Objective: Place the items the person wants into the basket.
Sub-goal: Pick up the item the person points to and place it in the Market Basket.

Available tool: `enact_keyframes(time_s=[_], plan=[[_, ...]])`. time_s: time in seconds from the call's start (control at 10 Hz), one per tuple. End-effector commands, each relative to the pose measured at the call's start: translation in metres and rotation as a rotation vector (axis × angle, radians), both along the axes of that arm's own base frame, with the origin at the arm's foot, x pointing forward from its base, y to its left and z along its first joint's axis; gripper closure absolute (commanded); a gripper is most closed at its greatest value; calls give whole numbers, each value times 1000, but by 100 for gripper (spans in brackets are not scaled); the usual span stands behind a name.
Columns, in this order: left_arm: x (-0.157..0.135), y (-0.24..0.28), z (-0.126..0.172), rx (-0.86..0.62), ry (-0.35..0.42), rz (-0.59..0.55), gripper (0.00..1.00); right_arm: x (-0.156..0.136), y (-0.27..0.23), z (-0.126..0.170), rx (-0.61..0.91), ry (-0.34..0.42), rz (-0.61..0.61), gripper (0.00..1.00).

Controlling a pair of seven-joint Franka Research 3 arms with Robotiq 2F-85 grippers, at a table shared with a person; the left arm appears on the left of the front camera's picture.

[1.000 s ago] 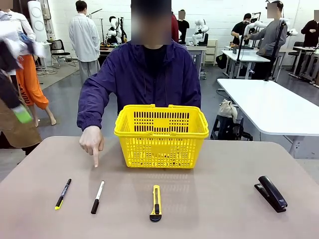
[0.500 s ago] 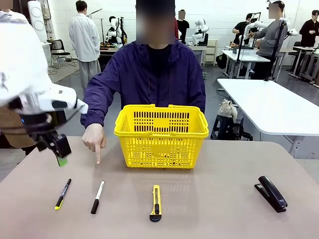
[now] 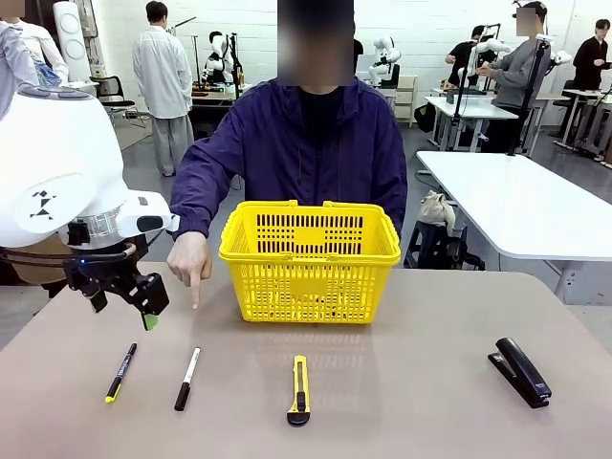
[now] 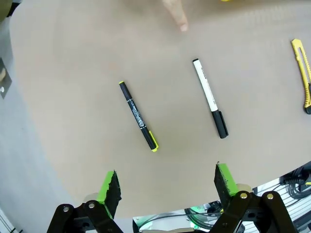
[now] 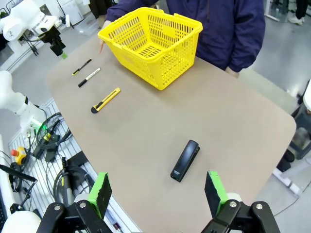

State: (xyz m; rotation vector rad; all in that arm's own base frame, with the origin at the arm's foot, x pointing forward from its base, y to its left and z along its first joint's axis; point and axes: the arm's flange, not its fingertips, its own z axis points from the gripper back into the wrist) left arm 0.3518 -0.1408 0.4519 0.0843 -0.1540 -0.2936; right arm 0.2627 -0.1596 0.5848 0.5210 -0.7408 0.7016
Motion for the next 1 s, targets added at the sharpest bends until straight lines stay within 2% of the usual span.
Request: enact_keyframes(time_s=[0.0,0.7,0.9], plan=[[-8,-6,-6,26,23,-29,0,2,0,-1,26,-18,21,0],[-6,-7,-5,10,23,-24,0,2,0,-1,26,-18,21,0],[4,-39,-36,21,48,67,0,2,0,-1,26,-18,21,0]])
